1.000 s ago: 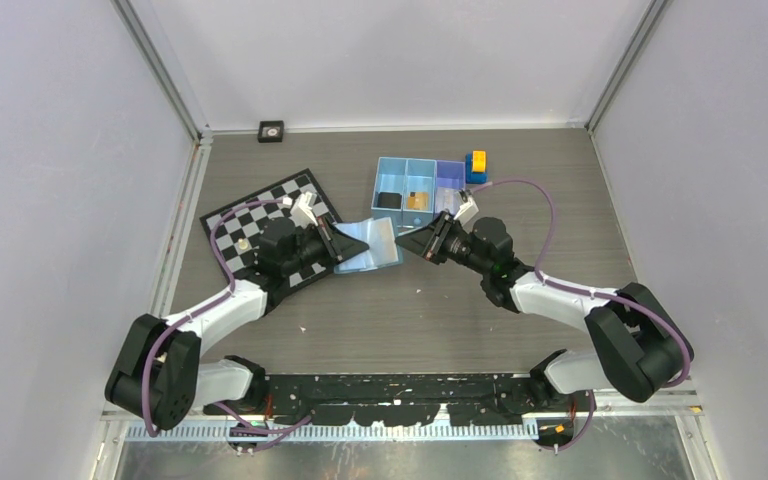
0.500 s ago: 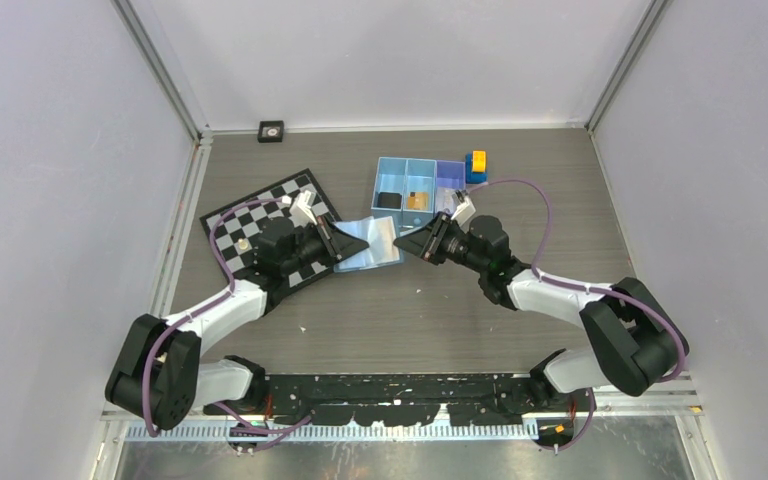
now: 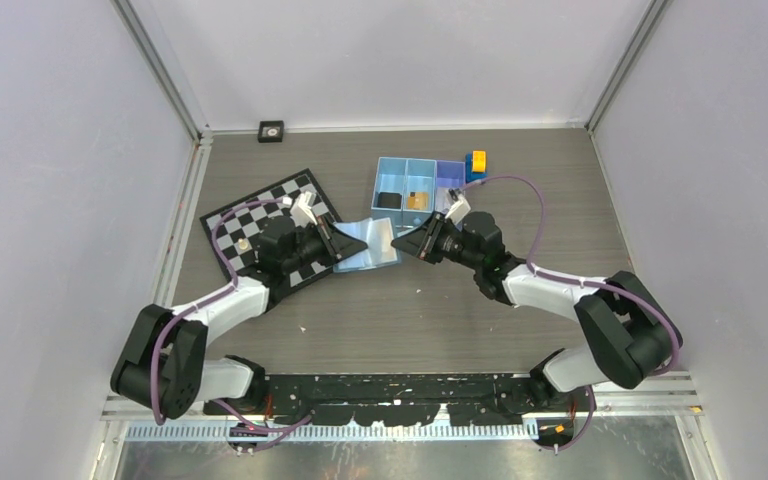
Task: Take the credit cards out of the card holder
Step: Remove the credit card from the card holder.
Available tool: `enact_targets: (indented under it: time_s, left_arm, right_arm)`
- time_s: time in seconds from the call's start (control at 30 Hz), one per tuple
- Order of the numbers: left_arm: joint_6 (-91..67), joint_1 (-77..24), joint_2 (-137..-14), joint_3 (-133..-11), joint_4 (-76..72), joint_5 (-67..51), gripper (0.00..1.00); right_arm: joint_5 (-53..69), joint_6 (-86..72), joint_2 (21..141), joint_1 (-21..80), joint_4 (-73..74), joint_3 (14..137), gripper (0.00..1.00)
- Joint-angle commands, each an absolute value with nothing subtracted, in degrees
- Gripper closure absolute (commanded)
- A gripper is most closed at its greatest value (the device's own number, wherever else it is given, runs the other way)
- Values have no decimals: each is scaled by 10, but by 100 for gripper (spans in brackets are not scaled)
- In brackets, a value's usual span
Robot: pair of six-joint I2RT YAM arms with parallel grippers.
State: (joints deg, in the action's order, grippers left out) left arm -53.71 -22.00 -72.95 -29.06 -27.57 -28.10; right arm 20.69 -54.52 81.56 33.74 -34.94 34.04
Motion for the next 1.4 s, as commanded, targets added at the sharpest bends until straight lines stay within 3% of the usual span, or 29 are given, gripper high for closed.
enact_targets:
  time_s: [0.0, 0.33, 0.43, 0.57, 0.77, 1.0, 1.23, 1.3, 1.37]
  left_arm:
    - [-550, -229, -734, -305, -349, -328, 100]
    - [-544, -241, -743, -313, -349, -333, 100]
    - [-543, -245, -751, -319, -349, -338, 100]
    - [-543, -247, -757, -322, -349, -342, 98]
    - [-536, -245, -746, -320, -320, -319, 81]
    - [-517, -244, -708, -316, -264, -275, 40]
    - [-474, -248, -657, -316, -197, -217, 22]
    - [-459, -262, -655, -325, -182, -206, 2]
    - [-438, -285, -664, -344, -152, -190, 0]
  right_arm:
    - [223, -526, 833, 360, -343, 375, 81]
    - [220, -514, 849, 374, -323, 390, 68]
    - [220, -513, 852, 376, -322, 393, 68]
    - [220, -514, 851, 376, -321, 392, 75]
    - [195, -511, 824, 376, -317, 380, 84]
    - [159, -502, 797, 376, -292, 372, 90]
    - [127, -487, 788, 376, -247, 381, 90]
    - [127, -485, 791, 376, -240, 384, 91]
    - [131, -486, 795, 376, -239, 387, 91]
